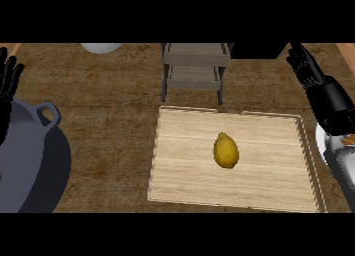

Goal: Pick the lemon from the tray and place it in the tiered basket

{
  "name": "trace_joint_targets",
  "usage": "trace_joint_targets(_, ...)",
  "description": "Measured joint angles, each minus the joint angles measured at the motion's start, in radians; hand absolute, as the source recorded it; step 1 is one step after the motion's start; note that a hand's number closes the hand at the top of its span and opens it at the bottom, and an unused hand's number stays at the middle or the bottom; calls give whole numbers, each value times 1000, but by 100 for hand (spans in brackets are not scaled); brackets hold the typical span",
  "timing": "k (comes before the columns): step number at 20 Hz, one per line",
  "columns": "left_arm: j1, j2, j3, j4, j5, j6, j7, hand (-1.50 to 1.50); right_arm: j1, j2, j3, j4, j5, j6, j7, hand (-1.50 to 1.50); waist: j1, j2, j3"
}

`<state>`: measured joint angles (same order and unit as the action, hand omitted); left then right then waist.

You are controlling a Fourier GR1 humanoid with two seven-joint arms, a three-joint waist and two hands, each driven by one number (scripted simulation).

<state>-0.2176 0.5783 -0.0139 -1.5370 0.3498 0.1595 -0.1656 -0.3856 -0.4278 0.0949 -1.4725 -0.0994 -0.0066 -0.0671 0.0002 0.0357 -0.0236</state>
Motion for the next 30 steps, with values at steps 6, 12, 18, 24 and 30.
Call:
trace_joint_targets(6,67,-42,-65,43,2,-3,105,0,31,217,56,-109,-49,-92,-71,150,-5,-30,20)
trace_joint_targets(12,92,-65,-90,33,41,-18,170,0,188,337,14,-46,24,-439,25,-150,-28,-39,30)
trace_joint_targets(18,92,-87,-115,-4,35,-12,217,0,299,370,147,-144,239,-656,88,-150,-18,-47,32)
trace_joint_targets(24,89,-94,-122,-9,29,-5,243,0,348,175,229,-185,472,-582,332,-150,-23,-49,25)
trace_joint_targets(30,78,-99,-131,-16,27,-7,261,0,327,24,345,-286,528,-290,623,-150,-10,-50,22)
